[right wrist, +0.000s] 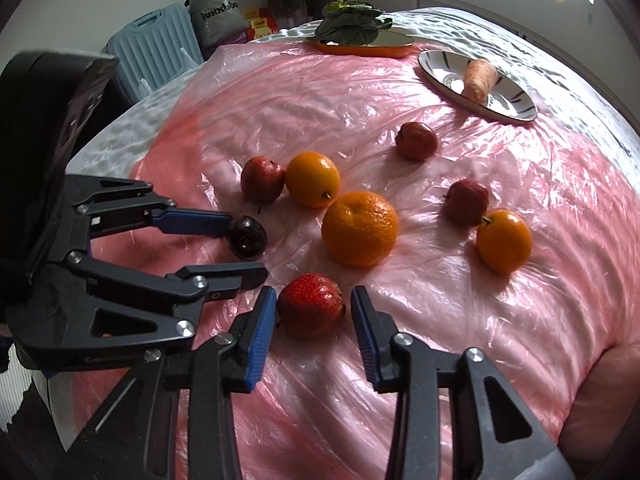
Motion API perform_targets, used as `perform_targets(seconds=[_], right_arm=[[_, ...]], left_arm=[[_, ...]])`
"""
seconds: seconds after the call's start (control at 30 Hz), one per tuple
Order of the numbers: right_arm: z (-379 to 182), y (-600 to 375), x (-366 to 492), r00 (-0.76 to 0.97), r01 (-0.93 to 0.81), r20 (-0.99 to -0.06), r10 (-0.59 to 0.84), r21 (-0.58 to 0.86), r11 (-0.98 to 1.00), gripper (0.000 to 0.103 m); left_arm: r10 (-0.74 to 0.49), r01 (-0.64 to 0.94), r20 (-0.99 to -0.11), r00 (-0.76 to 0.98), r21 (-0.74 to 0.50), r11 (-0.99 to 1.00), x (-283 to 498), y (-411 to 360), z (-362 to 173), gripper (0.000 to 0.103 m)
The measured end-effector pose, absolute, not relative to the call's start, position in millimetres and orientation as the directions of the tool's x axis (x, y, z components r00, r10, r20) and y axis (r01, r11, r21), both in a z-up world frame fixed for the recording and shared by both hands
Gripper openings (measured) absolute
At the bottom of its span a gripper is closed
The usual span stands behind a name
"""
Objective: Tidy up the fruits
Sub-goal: 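Grasp a dark plum with the left tool while the right tool grasps a red apple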
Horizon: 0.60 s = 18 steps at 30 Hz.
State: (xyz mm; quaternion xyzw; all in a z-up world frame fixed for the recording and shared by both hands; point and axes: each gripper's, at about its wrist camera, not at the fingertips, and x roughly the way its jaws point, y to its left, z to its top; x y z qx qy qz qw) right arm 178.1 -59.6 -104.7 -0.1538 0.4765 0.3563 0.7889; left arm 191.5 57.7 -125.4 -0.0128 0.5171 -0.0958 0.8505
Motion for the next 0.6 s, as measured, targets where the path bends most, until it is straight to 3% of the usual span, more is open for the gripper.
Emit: perform_targets(seconds=[0.33, 0.6], right_arm=[[-110.8, -56.9, 176.9, 0.286, -0.719, -0.868, 0.406, 0.086, 0.690, 0.058], [-108.7, -57.9, 173.4, 0.305, -0.703, -0.863, 0.402, 0.081, 0.707, 0.057]], left_arm=[[-0.165, 0.150, -0.880, 0.446, -0.108, 0.983, 196.4, 57.8, -131.3, 0.024], [-0.172, 0.148, -0.869, 0.464, -0.115, 0.982, 191.7, 60.5, -128.9, 0.024]])
